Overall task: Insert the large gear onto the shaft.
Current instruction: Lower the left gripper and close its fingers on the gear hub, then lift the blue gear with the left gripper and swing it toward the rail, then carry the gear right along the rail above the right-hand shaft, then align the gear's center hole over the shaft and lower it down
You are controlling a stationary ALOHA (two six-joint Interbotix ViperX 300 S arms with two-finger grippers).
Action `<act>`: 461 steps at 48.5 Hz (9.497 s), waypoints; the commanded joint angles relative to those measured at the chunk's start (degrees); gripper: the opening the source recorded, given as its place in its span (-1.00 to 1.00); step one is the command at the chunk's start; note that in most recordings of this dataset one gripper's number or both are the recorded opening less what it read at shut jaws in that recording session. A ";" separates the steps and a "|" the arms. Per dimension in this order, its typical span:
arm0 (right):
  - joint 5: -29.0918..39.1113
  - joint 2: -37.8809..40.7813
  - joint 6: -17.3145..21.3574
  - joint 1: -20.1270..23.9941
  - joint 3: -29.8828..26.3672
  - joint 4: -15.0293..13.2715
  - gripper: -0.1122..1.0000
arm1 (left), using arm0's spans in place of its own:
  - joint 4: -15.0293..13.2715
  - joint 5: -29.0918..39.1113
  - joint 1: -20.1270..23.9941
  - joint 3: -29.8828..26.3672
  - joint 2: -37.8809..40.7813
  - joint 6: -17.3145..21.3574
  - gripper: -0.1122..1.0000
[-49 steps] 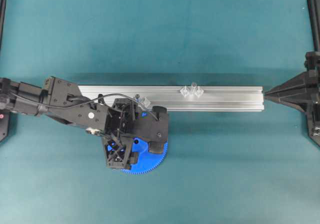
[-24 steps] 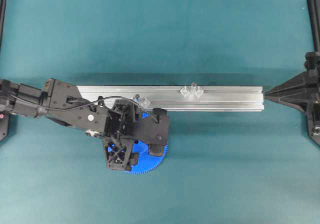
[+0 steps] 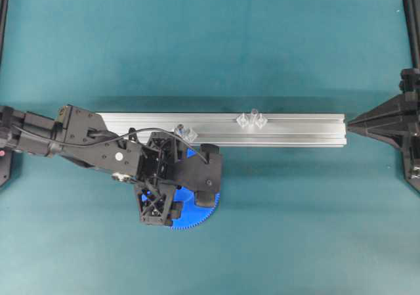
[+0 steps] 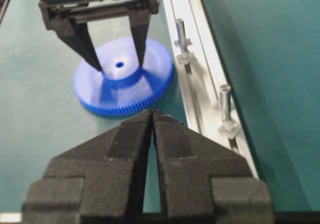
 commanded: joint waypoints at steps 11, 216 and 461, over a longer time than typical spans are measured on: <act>-0.53 0.35 0.53 0.00 -0.62 0.09 -0.55 | 0.09 0.26 -2.64 1.85 2.81 0.18 0.85; -0.09 -4.92 0.53 0.00 0.97 0.09 -0.55 | 1.05 6.24 13.01 -31.99 5.45 39.90 0.62; -0.35 -4.92 0.62 -0.09 0.97 0.09 -0.55 | 0.97 15.56 18.54 -34.28 9.58 28.39 0.81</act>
